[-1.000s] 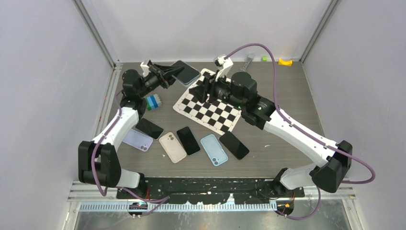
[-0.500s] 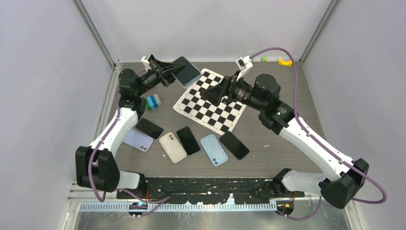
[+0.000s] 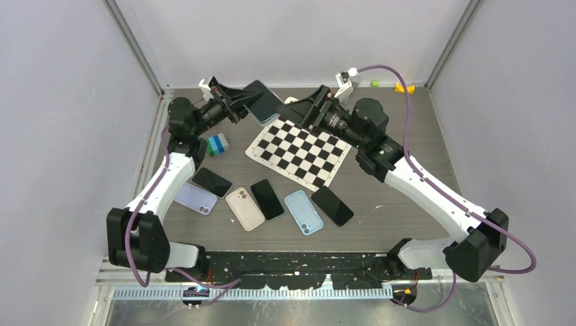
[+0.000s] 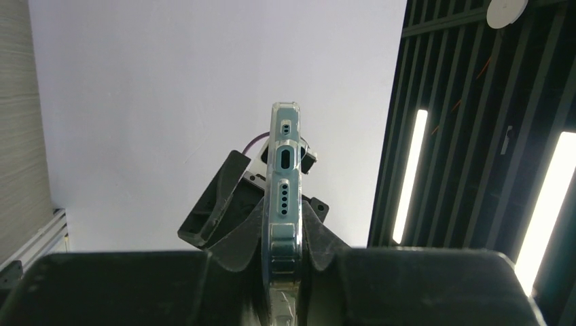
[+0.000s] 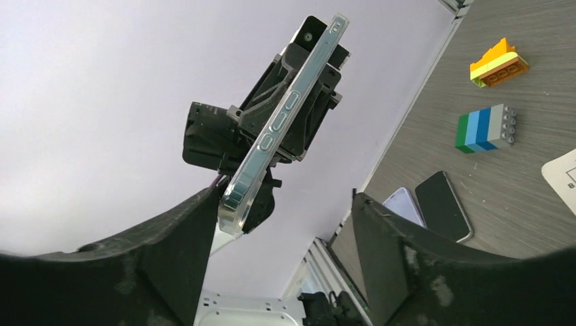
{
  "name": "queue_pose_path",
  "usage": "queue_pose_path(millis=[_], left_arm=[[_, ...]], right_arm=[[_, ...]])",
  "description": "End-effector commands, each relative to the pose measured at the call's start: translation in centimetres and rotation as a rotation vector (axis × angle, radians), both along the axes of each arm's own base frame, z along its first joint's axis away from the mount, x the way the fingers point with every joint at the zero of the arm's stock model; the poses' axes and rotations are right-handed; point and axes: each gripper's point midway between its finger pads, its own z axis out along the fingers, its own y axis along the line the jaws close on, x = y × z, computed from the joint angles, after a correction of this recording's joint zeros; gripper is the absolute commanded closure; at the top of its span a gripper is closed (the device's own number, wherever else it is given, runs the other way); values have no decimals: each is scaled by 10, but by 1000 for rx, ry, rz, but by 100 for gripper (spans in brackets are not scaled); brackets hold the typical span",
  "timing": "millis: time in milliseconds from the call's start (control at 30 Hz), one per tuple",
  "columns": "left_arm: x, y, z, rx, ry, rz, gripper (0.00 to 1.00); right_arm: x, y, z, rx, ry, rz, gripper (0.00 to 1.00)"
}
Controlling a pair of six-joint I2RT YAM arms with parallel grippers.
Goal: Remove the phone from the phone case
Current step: Remove the phone case from the phone.
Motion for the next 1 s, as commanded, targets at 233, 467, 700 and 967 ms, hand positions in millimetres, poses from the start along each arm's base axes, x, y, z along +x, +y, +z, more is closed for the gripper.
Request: queue_pose_path(millis=[233,467,700,967], left_arm=[[-26,6,47,-37,-163,7,100],[-25,12,57,-109,-177,33,100],[-27,26,69,-240,-194,77,100],[-32,35,77,-300,-220,109,100]], right_arm=[[15,-11,20,165,160,-98,49],[19,-1,-7,197,298,-65,77],[27,3,-25,351,443,-37,99],[40,6,-43,582,574,28,99]])
